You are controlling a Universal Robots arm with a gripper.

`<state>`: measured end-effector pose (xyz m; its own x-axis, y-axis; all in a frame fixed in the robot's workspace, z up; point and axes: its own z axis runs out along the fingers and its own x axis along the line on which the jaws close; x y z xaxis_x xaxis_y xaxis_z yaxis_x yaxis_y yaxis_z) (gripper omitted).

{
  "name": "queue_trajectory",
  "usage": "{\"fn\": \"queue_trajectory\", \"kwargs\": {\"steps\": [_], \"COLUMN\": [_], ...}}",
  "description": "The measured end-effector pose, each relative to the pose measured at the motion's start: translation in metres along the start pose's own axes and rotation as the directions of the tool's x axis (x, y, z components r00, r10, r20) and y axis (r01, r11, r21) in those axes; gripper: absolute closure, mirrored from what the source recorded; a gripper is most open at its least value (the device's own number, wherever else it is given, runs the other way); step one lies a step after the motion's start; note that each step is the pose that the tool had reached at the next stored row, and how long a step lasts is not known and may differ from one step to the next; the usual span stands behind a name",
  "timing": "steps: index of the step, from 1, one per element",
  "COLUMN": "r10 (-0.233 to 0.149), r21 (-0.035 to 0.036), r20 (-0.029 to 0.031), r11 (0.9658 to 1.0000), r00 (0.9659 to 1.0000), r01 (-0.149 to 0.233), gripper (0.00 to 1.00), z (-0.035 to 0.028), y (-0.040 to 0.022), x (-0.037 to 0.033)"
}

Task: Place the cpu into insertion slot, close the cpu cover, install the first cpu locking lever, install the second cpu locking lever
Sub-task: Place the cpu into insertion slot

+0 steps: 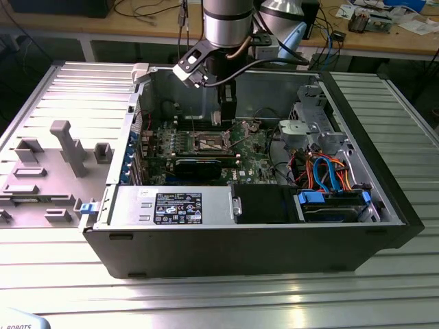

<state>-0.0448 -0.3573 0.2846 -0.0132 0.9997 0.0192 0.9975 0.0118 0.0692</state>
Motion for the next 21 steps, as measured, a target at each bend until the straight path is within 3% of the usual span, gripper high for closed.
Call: {"fn": "queue_trajectory", "kwargs": {"steps": [5,16,21], "r10": [-0.017,-0.017,-0.017], "r21": [-0.0001,-0.0012,-0.0014], "r20": [-0.0074,-0.0072,-0.0123], "r11": [0.9999,0.9999,0.9999], "r00": [0.9998,0.9998,0.9998], "r01": [0.017,0.017,0.017], "gripper": [0.46,0.46,0.46], "z": [0.0086,0.0089,0.0121], "y": [-0.0096,-0.0096,-0.0098], "x": [0.0000,0.0000,0.0000]}}
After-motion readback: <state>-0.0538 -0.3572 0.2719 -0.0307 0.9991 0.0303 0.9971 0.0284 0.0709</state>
